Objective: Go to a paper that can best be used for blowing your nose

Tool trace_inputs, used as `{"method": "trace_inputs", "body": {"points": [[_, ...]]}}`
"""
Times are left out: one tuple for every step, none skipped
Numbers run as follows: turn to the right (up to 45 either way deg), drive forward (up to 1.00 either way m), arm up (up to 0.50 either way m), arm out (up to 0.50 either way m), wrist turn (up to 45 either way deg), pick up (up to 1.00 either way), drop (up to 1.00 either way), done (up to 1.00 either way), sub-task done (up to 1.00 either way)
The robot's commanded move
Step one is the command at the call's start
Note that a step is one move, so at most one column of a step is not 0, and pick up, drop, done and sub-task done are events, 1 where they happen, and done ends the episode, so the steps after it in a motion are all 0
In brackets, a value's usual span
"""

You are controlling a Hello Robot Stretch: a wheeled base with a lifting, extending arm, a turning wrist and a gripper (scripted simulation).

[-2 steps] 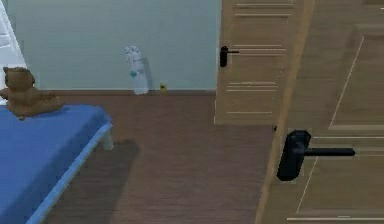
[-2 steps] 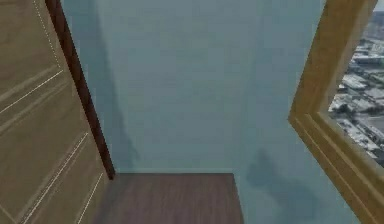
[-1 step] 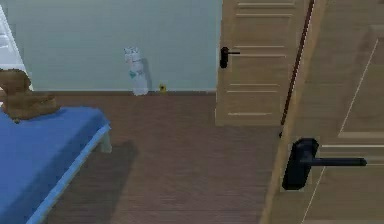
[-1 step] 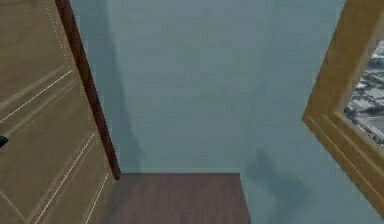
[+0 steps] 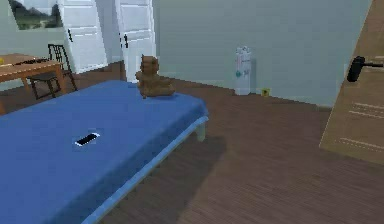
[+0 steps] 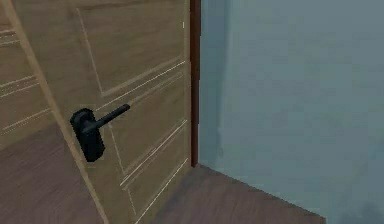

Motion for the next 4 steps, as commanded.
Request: {"method": "trace_inputs", "body": {"points": [[0.0, 0.25, 0.0, 0.0, 0.0, 0.0, 0.0, 0.0, 0.0], [21.0, 0.0, 0.0, 0.0, 0.0, 0.0, 0.0, 0.0, 0.0], [0.0, 1.0, 0.0, 0.0, 0.0, 0.0, 0.0, 0.0, 0.0], [6.0, 0.0, 0.0, 0.0, 0.0, 0.0, 0.0, 0.0, 0.0]]}}
